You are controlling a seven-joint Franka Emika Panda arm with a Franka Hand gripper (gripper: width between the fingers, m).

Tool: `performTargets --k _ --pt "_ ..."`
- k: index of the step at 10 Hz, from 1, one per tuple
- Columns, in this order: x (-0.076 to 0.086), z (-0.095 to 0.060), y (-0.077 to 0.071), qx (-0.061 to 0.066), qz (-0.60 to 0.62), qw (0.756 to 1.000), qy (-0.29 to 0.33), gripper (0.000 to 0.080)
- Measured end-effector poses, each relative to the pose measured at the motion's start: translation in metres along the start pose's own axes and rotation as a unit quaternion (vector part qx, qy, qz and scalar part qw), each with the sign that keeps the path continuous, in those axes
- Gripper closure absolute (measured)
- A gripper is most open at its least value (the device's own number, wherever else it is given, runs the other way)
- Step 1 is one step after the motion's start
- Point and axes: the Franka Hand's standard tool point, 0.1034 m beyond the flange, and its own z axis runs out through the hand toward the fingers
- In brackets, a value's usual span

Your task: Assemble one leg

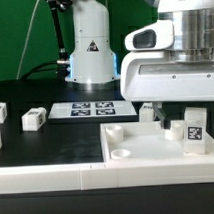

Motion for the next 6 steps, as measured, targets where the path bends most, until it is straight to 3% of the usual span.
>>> performTargets --k 1,2,3,6 --pt "0.0 0.0001 0.0001 0.0 0.0 1.0 0.0 0.0275" --pt "-0.0001 0.0001 0.0 0.0 0.005 1.0 0.0 0.0458" --pt "-0.0001 0.0003 0.0 0.0 0.021 1.0 0.0 0.0509" --pt "0.0006 0.0006 0.0005 0.006 0.091 0.996 0.001 0.0509"
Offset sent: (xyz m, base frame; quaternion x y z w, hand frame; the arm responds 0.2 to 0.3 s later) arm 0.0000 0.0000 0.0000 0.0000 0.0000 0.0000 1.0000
